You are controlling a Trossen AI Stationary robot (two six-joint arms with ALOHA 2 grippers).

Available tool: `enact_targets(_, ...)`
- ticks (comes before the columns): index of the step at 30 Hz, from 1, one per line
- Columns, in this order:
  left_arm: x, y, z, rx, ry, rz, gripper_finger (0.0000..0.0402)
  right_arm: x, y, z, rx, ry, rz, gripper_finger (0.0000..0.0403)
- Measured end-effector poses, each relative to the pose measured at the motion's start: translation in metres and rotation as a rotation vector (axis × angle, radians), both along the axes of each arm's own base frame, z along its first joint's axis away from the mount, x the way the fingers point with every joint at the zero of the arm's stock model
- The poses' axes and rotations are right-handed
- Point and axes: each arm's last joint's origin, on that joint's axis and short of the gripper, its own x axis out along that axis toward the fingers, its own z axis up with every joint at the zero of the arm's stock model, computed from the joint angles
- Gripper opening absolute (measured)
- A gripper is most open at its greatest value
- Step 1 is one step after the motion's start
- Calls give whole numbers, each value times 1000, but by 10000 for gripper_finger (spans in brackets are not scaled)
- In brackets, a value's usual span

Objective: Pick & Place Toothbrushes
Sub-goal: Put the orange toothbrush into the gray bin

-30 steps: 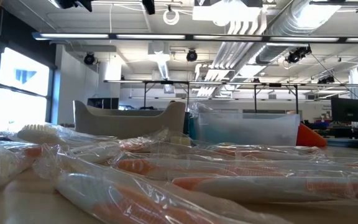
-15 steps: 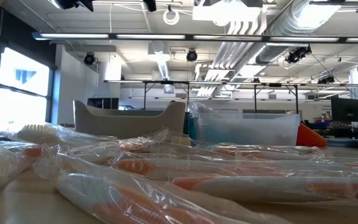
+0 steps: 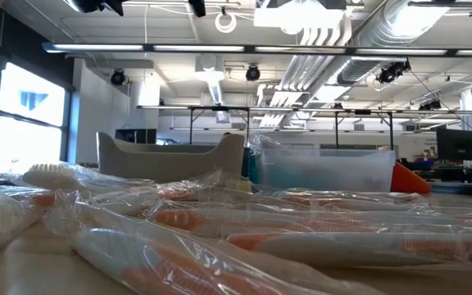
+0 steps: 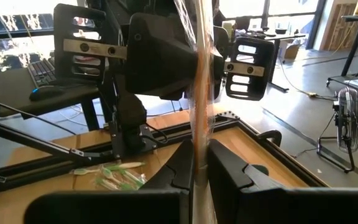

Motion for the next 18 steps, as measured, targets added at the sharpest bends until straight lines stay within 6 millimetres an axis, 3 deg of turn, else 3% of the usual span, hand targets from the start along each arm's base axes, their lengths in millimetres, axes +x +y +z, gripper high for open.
enact_targets(7,0,0,0,-11,2,-13,16,0,1,0,8,1,47,30)
enact_targets(18,0,0,0,-21,4,-17,13,0,3,0,18,0,73,88)
